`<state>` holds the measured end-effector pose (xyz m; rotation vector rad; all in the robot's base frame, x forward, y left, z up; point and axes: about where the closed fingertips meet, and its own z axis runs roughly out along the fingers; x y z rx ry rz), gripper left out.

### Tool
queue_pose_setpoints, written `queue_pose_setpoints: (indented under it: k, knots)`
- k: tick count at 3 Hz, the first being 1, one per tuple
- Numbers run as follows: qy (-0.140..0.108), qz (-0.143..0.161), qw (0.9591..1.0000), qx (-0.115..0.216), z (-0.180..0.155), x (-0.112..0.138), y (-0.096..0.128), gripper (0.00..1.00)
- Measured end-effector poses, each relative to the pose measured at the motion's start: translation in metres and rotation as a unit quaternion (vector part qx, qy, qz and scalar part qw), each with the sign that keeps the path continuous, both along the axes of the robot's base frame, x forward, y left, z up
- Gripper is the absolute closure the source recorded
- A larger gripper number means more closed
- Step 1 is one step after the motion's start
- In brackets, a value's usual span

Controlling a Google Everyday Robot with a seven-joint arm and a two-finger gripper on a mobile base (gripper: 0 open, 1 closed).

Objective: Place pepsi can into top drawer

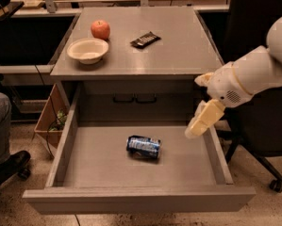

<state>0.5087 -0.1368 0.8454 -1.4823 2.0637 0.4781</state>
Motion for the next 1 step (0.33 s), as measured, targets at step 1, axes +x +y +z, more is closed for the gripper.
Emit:
queue_pose_setpoints:
  k: [1]
  knots:
    - [-0.041, -0.015, 0.9990, -0.011, 0.0550, -0.0028, -0.0088, 0.00]
